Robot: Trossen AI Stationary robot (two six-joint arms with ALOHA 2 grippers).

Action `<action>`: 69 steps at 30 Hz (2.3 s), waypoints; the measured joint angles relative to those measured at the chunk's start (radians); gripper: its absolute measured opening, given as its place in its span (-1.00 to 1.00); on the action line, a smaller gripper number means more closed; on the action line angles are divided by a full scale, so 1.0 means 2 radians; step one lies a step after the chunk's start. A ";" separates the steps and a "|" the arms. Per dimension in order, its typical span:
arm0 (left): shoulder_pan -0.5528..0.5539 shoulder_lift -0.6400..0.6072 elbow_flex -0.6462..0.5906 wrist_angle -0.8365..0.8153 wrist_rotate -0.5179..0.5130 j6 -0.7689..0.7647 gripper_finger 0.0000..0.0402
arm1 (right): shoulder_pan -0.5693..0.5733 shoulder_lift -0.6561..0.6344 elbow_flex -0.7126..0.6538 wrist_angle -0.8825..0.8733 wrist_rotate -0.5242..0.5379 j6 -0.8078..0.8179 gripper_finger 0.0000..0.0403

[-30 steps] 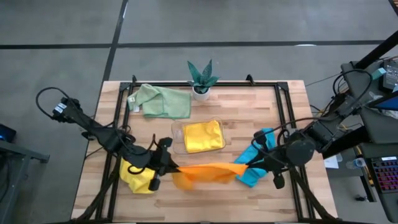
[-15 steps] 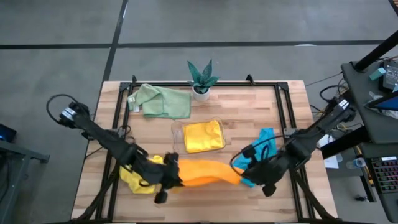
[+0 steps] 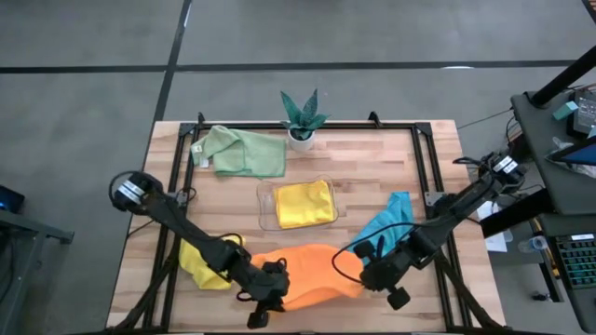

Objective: Fold microfiber towels
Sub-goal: Fold the orange microfiber towel

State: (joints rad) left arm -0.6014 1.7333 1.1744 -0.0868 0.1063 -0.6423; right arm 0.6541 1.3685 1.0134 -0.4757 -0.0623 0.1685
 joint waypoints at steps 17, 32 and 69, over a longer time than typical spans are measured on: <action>0.013 -0.009 -0.003 -0.013 0.017 -0.024 -0.81 | -0.029 0.005 -0.053 0.046 0.098 0.076 -0.17; 0.020 -0.010 -0.007 -0.075 -0.033 -0.024 -0.05 | -0.077 0.071 -0.115 0.248 0.125 0.016 -0.47; 0.023 -0.011 -0.140 -0.149 -0.170 -0.160 -0.05 | -0.084 0.037 -0.108 0.111 0.149 0.093 -0.88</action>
State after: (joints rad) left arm -0.5545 1.7103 0.8936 -0.3852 -0.2342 -0.9620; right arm 0.4858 1.4430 0.7984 -0.2534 0.2360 0.3539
